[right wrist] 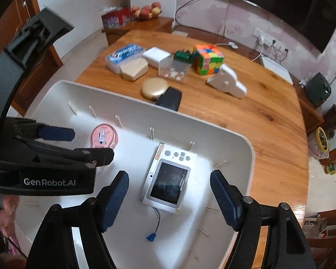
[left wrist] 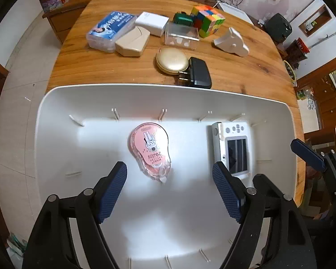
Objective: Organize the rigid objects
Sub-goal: 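Lift both tools out of the tray toward the remaining items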
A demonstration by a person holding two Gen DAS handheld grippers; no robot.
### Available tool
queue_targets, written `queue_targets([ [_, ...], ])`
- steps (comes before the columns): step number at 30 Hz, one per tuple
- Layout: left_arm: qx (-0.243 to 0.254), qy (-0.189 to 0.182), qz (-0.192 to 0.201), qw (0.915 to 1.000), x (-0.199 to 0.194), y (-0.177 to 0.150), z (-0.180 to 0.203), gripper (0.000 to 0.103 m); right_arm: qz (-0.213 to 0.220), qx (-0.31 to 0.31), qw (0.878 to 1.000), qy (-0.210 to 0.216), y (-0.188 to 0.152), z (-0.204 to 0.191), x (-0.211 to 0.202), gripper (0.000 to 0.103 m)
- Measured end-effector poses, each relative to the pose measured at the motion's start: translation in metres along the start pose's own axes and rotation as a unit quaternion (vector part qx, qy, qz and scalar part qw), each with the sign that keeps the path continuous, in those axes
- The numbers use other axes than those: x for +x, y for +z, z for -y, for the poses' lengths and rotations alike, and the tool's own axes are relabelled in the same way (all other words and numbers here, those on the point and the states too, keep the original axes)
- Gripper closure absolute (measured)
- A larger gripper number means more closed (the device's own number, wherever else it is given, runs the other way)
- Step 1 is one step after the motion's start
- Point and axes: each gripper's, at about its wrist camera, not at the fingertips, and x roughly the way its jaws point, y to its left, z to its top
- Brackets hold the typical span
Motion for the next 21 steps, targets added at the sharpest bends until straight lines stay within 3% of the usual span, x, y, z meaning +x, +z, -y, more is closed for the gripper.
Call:
queue_targets([
  [4,-0.003,0.001,0.016,0.9999,-0.014,-0.005,0.005,0.022,0.005,0.026,0.999,0.024,-0.004,0.010,-0.012,0.027],
  [16,-0.003,-0.001,0.060,0.9982,-0.057,-0.019,0.015,0.022,0.031,0.041,0.998,0.030,-0.027,0.017,-0.044,0.027],
  [21,0.029,0.022,0.086,0.9956,-0.078,-0.020,0.028,0.022,0.047,0.033,0.998,0.030,-0.031,0.021,-0.061,0.027],
])
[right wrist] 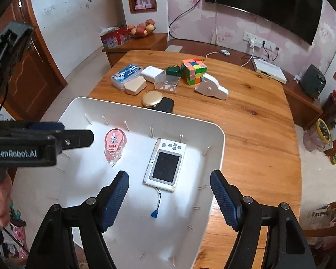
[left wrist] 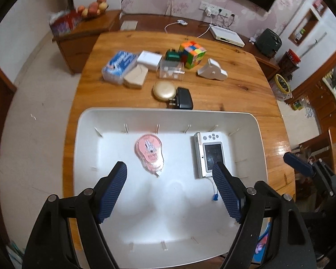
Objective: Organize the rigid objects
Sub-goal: 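Lift both tools out of the tray toward the remaining items, then grasp the blue floss box with the left tool while the right tool grasps the white plastic piece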
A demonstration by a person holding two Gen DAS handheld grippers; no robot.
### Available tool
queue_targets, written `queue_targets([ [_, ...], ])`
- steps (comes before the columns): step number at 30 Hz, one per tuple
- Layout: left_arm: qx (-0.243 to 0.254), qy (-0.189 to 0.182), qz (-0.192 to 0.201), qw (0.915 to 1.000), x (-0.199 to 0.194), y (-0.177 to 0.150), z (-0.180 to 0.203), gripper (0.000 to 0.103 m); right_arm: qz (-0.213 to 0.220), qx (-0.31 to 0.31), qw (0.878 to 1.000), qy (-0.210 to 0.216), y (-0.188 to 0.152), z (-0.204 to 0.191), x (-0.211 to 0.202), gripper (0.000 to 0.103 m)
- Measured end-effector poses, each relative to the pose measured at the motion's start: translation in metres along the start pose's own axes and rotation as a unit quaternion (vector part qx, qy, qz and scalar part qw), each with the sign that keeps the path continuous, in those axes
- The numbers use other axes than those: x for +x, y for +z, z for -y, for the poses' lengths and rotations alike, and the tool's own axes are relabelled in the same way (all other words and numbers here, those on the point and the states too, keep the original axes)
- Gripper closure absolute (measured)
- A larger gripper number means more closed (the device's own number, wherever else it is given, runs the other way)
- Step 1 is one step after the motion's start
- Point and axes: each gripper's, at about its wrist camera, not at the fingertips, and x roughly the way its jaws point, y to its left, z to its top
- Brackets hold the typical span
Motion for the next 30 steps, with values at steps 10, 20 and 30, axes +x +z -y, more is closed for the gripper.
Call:
queue_targets([
  [10,0.024,-0.015,0.013,0.9995,-0.032,0.026,0.011,0.022,0.031,-0.024,0.999,0.008,0.014,0.007,-0.041,0.027],
  [20,0.064,0.056,0.043,0.9954,-0.056,0.077,-0.001,0.022,0.078,-0.066,0.995,-0.010,0.068,0.012,-0.081,0.027],
  [30,0.083,0.064,0.036,0.9939,-0.049,0.147,-0.041,0.022,0.081,-0.091,0.992,-0.042,0.142,0.035,-0.069,0.027],
])
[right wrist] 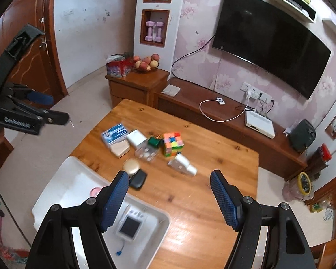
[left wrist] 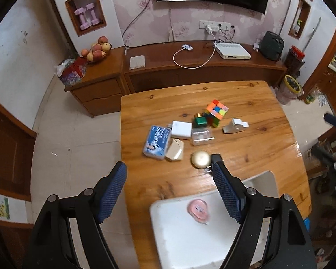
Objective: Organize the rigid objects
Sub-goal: 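Grasp the blue floss box with the left tool while the right tool grasps the white plastic piece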
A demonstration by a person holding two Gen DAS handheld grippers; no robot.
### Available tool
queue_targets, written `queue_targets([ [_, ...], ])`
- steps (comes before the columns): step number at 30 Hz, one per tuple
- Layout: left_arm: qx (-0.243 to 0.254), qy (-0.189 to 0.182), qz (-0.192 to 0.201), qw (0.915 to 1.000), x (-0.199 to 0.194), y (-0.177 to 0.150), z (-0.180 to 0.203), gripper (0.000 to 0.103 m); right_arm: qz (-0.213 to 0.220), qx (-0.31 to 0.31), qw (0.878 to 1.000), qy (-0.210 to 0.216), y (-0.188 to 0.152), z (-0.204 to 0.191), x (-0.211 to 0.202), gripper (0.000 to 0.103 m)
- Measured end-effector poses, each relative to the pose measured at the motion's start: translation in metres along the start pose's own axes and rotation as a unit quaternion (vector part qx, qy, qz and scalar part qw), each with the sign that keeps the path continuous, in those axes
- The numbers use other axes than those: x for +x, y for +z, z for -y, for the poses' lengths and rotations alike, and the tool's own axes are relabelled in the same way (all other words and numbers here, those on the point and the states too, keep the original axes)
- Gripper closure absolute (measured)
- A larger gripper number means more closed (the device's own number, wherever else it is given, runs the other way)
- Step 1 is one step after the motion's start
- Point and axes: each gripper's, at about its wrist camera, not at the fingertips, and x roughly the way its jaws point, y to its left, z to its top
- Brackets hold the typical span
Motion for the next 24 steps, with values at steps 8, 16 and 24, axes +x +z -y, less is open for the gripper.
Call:
queue_targets([
  [8,0.051,-0.010,-0.061,0.9968,0.077,0.028,-0.019,0.022,-0.033,-0.034,0.999,-0.009,0.036,0.022,0.071,0.027],
  [16,0.076,-0.064,-0.148,0.9840,0.174,0.031,-0.030,0.022,-0.104,-0.076,0.991,0.029,0.034,0.034,0.165,0.027],
  [24,0.085,-0.085,-0.192,0.9740,0.234,0.029,-0.027,0.022,-0.141,-0.141,0.978,0.064,0.019,0.029,0.230,0.027],
])
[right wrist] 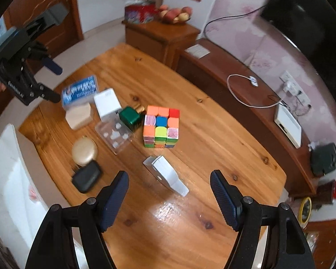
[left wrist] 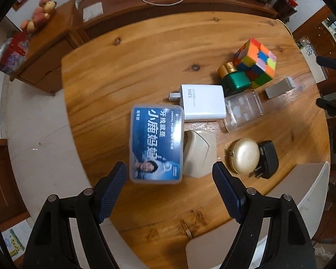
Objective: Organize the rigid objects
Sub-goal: 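Grasp the blue floss box with the left tool while the right tool grasps the white plastic piece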
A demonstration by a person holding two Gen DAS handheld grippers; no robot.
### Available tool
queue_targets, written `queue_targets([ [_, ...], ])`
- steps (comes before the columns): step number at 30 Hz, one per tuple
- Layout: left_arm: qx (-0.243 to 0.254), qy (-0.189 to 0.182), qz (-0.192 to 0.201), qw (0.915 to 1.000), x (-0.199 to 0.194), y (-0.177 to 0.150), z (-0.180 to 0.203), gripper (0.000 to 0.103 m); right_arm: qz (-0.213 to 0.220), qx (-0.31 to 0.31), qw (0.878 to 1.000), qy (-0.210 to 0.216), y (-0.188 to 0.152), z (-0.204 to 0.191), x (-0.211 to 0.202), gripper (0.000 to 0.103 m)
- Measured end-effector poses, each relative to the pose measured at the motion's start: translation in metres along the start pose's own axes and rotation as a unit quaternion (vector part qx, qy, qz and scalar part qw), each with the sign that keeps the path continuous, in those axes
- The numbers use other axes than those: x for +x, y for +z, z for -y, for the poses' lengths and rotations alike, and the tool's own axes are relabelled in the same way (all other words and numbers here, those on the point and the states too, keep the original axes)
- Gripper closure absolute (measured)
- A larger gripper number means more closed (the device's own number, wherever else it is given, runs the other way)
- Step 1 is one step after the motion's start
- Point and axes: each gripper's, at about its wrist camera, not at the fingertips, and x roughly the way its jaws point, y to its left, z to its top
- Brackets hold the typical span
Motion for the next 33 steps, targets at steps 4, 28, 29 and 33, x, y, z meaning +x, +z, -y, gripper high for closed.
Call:
queue_targets([
  [4,-0.006,-0.008,-0.011,0.9999,0.012,0.008,-0.006,0.022,-0.022,-0.030,0.999,-0.002,0.001,-0.003,0.030,0.027],
  [28,-0.078,-0.044,-0.017,0.9958,0.036,0.028,-0.038,0.023,-0.088,-0.063,0.994,0.007,-0.003,-0.015,0.093,0.064],
  [29,-0.084,-0.050,-0.018,0.9950,0.036,0.027,-0.040,0.024,-0.087,-0.064,0.994,0.007,-0.003,-0.016,0.093,0.065],
  [33,-0.111,-0.061,-0.026,0.9916,0.038,0.025,-0.048,0.026,-0.081,-0.064,0.995,0.012,-0.001,-0.020,0.089,0.076],
])
